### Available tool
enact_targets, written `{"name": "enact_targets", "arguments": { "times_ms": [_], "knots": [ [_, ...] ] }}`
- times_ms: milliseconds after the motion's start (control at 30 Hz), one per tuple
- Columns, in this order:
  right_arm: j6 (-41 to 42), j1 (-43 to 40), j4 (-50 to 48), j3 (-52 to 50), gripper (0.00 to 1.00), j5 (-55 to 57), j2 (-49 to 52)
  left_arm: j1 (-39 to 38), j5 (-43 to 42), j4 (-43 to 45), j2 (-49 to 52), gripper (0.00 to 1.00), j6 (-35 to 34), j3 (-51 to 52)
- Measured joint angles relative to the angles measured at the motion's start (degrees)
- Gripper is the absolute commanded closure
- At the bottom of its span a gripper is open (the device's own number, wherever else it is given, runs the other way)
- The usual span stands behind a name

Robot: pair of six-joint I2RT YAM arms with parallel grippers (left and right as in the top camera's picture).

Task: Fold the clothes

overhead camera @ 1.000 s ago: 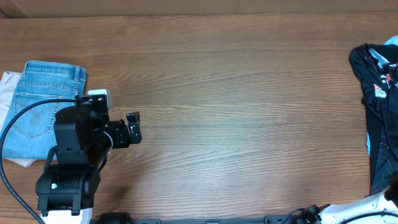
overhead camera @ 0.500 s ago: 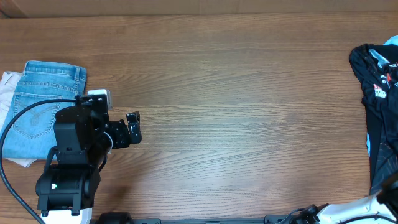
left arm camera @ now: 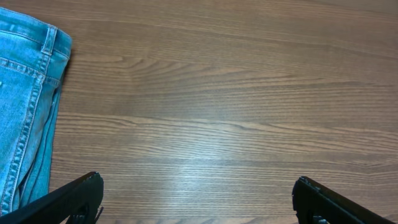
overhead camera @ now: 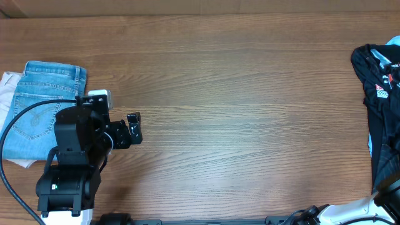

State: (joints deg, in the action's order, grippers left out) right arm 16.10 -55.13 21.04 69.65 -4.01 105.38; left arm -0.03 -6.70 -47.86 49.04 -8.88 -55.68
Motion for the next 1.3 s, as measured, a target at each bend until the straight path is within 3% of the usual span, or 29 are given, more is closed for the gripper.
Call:
{"name": "enact_targets", "arguments": {
  "times_ms": [400, 667, 1067, 1133, 1300],
  "knots": [
    [0.15, 0.0, -0.44, 0.0, 0.65, 0.59, 0.0, 0.0, 0.0, 0.0, 0.0, 0.0, 0.0, 0.0],
    [-0.11, 0.0, -1.33, 0.0, 0.96, 1.29, 0.0, 0.0, 0.0, 0.02, 0.0, 0.0, 0.0, 0.0],
    [-0.7, 0.74, -1.33, 0.0, 0.96, -1.33, 0.0, 0.0, 0.0, 0.02, 0.0, 0.0, 0.0, 0.0],
    [-0.96, 1.75, -1.33, 0.0, 0.59, -1.03, 0.0, 0.0, 0.0, 0.02, 0.0, 0.0, 0.0, 0.0],
    [-1.88, 3.89, -2.82, 0.0, 0.49, 0.79, 0.0, 0.0, 0.0, 0.0, 0.0, 0.0, 0.0, 0.0]
  ]
}}
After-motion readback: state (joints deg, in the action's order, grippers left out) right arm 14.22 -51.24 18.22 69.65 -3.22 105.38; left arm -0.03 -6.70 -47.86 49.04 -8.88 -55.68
